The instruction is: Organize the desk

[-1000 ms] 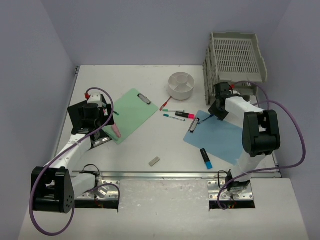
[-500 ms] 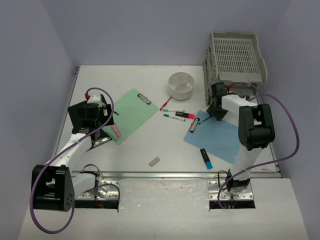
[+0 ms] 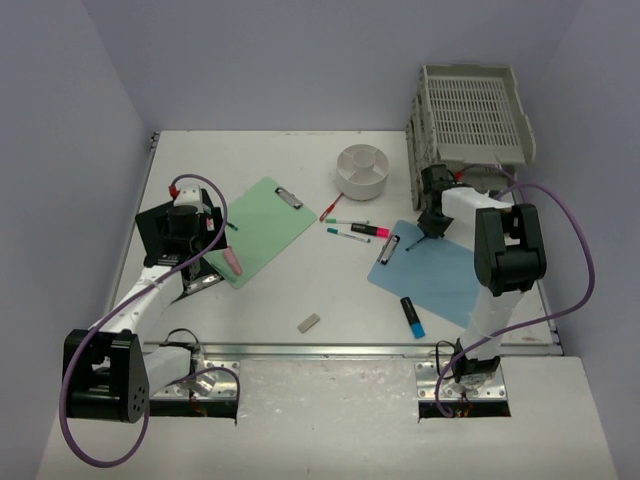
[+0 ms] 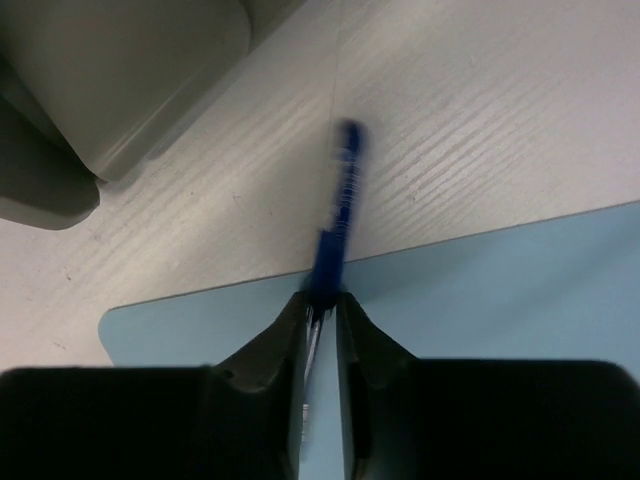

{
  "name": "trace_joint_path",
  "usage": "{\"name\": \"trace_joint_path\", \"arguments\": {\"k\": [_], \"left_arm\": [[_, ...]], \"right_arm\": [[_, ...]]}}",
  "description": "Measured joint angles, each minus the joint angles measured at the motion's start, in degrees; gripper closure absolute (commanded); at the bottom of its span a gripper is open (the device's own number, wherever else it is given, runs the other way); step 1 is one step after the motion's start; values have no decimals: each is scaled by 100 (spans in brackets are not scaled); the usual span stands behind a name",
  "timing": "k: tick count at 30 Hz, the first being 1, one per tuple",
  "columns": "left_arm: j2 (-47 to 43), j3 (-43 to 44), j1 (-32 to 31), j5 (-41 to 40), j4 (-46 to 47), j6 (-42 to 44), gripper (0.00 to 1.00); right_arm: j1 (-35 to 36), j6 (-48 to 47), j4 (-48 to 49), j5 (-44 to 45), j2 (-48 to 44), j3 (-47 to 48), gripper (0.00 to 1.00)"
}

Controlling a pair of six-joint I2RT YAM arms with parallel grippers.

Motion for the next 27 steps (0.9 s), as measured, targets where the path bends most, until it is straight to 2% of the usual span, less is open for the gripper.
{"name": "trace_joint_path", "arguments": {"k": [2, 9, 16, 20, 23, 27], "left_arm": [[3, 0, 1, -15, 0, 1, 0], [17, 2, 1, -69, 0, 2, 0], [96, 112, 2, -50, -71, 27, 0], [163, 178, 0, 48, -127, 77, 0], [163, 200, 1, 371, -192, 271, 0], [36, 201, 2, 962, -294, 492, 0]], "right_arm": [[0, -22, -7, -22, -5, 0, 100], [-2, -113, -310, -413, -307, -240, 100], [0, -823, -363, -1055, -2040, -1041, 100], [0, -1746, 433, -1443, -3191, -1475, 100], [42, -2576, 1488, -1865, -3919, -2017, 100], [211, -3394, 2548, -2448, -4263, -2394, 100]]}}
